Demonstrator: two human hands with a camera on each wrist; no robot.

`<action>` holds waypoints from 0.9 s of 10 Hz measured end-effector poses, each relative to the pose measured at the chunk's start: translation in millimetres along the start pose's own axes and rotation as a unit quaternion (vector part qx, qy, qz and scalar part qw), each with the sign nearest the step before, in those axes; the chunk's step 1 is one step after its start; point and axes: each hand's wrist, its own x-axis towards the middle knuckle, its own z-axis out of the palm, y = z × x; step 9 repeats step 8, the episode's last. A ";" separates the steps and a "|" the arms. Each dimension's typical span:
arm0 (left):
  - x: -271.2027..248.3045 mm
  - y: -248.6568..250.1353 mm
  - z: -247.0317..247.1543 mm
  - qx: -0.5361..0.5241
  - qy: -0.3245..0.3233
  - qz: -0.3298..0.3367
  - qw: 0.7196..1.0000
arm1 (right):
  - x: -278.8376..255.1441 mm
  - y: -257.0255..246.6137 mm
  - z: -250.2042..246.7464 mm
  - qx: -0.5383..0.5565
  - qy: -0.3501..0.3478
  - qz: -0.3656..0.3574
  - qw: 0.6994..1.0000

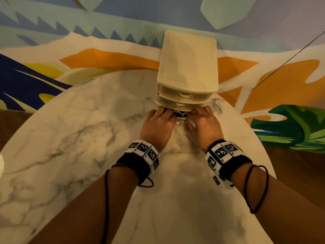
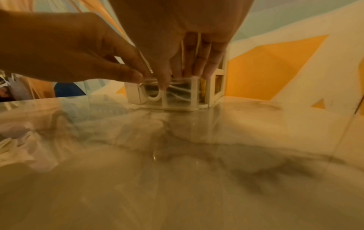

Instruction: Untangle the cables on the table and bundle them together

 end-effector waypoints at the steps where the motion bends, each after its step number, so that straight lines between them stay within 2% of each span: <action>1: 1.1 2.4 -1.1 0.016 -0.001 -0.044 0.999 | -2.1 -2.0 2.7 0.051 0.046 0.044 0.997; 2: 13.7 5.0 -1.4 -0.002 -0.029 -0.070 0.997 | 5.3 -7.4 1.2 0.079 0.043 0.138 0.986; 3: 15.6 2.6 -1.5 -0.021 -0.009 -0.077 0.997 | 12.7 -14.1 5.5 0.110 0.018 0.208 0.972; 4: 2.4 3.0 -4.0 -0.076 0.054 -0.130 0.987 | 0.9 -18.3 14.9 0.217 0.075 0.222 0.948; 5: -4.0 6.7 -1.1 -0.147 0.034 -0.179 0.972 | -6.6 -17.2 26.3 0.266 0.102 0.188 0.940; 6: -1.9 11.9 1.4 -0.213 -0.034 -0.200 0.956 | -4.9 -13.5 28.7 0.261 0.031 0.174 0.949; 7: -3.7 13.1 -3.7 -0.216 -0.090 -0.208 0.950 | -11.4 -9.5 24.6 0.236 -0.045 0.144 0.960; 8: -7.9 6.5 -12.9 -0.239 -0.136 -0.227 0.934 | -14.1 -5.2 13.3 0.260 -0.051 0.188 0.946; 9: -7.9 6.5 -12.9 -0.239 -0.136 -0.227 0.934 | -14.1 -5.2 13.3 0.260 -0.051 0.188 0.946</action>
